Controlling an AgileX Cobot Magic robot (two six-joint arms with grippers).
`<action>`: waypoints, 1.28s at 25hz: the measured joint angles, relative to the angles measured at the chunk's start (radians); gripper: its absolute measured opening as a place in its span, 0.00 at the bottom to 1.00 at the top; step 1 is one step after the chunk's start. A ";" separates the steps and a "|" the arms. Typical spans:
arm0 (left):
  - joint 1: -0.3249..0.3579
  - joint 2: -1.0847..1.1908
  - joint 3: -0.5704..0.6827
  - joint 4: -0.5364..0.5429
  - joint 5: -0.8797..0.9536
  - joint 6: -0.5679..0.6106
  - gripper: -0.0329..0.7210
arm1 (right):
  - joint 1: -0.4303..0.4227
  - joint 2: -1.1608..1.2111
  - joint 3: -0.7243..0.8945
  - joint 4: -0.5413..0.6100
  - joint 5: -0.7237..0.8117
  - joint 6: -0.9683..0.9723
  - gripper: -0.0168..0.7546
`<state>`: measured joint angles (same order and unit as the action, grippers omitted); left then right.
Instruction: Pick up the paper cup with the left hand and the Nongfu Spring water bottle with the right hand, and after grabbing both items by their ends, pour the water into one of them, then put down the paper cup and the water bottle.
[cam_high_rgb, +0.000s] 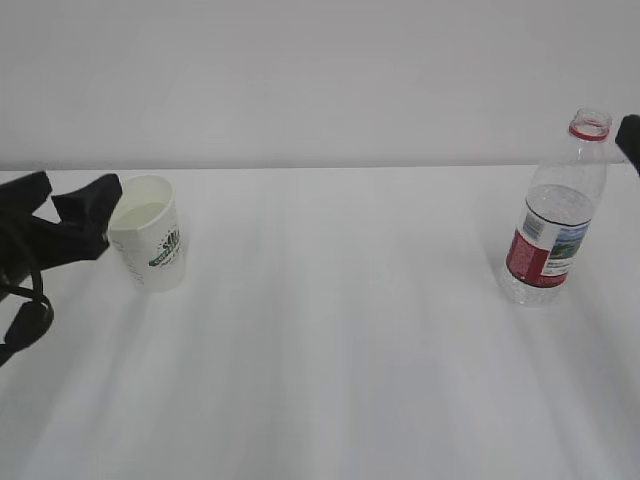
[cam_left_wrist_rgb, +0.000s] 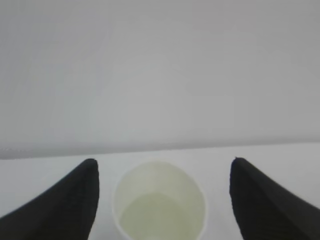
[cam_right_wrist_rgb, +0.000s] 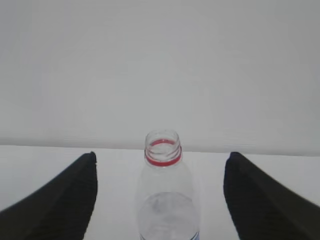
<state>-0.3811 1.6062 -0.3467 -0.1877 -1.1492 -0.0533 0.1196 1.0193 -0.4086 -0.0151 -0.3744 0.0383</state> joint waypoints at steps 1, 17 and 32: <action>0.000 -0.023 0.000 0.000 0.000 0.000 0.83 | 0.000 -0.015 -0.015 0.000 0.025 0.000 0.79; 0.000 -0.502 0.010 0.000 0.487 0.000 0.82 | 0.000 -0.243 -0.121 0.000 0.284 -0.009 0.79; 0.000 -1.041 0.014 0.000 1.143 0.000 0.78 | 0.000 -0.616 -0.125 -0.016 0.649 -0.009 0.79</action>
<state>-0.3811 0.5652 -0.3324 -0.1877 -0.0062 -0.0533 0.1196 0.4036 -0.5331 -0.0316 0.2741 0.0297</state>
